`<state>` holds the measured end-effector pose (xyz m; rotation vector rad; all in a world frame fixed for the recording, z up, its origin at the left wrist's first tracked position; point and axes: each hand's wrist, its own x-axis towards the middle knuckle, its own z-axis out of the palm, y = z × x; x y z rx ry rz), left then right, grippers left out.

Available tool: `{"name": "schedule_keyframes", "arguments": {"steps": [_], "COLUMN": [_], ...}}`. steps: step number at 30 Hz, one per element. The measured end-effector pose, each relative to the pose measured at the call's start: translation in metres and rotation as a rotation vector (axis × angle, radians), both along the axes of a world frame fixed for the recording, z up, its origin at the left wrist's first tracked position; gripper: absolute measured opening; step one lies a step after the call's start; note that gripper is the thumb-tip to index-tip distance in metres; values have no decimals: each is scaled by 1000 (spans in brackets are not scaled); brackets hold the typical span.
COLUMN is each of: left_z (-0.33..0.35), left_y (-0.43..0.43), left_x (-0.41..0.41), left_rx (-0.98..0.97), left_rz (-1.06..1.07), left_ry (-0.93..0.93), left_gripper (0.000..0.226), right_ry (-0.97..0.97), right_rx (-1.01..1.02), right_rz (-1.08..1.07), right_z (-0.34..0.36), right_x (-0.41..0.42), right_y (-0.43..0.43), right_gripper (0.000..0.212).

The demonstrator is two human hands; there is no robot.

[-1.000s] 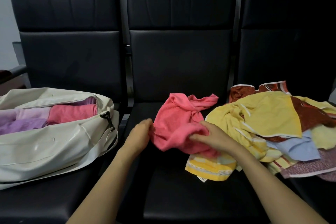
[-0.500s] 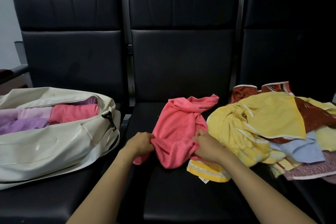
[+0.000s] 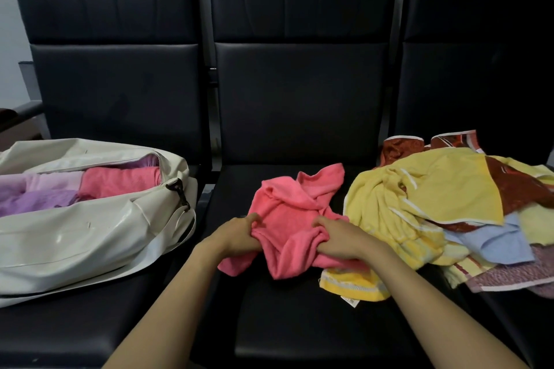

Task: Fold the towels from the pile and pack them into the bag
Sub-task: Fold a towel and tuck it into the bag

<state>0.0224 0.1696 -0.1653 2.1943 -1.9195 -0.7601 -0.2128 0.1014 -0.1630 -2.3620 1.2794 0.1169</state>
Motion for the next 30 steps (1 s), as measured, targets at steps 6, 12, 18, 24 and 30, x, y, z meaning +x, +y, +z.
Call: {"name": "schedule_keyframes", "arguments": {"steps": [6,12,18,24,30], "left_z": [9,0,-4,-4,2], "left_y": [3,-3,-2,-6,1], "left_x": [-3,4,-3,-5,-10], "left_rx": [193,40,18,264,249], "left_rz": [19,-95,-111,26,80], "left_ry": [-35,-284,-70,-181,-382], "left_gripper": [71,44,63,89,93], "right_ry": [140,94,112,244,268], "right_rx": [74,-110,-57,14,15], "right_rz": [6,142,89,42,47], "right_z": [8,1,3,3,9], "right_x": [-4,0,1,6,4], "right_y": [1,5,6,9,9], "right_gripper": [58,14,32,76,66]}}
